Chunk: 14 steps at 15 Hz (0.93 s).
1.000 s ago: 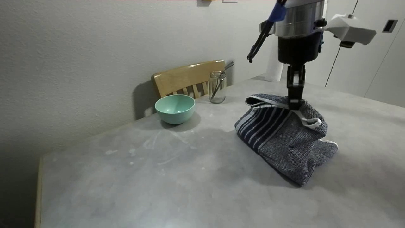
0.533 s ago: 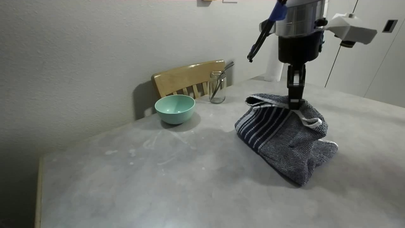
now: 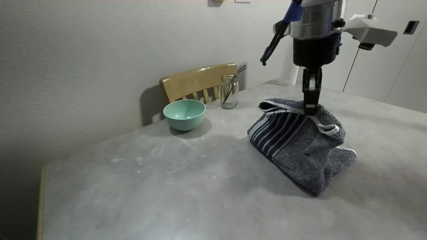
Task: Fold the towel once
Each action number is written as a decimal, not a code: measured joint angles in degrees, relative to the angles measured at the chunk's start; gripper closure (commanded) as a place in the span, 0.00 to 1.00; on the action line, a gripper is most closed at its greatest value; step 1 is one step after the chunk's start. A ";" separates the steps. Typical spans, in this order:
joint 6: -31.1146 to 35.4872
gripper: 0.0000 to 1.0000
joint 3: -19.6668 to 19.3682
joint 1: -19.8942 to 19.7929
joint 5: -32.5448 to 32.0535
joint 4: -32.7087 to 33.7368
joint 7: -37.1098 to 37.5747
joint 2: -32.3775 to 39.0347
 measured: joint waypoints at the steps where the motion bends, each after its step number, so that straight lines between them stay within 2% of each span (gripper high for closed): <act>1: 0.00 0.98 0.02 0.00 0.26 0.01 -0.01 0.00; 4: 0.00 0.98 0.02 -0.30 3.71 0.03 -1.66 -0.04; 6: 0.02 0.98 0.01 -1.43 9.15 0.02 -5.84 -0.19; 11: -0.50 0.98 -0.05 -8.18 28.33 -0.61 -25.98 -2.04; 14: -4.67 0.98 -0.93 -12.30 39.23 -0.80 -39.69 -2.91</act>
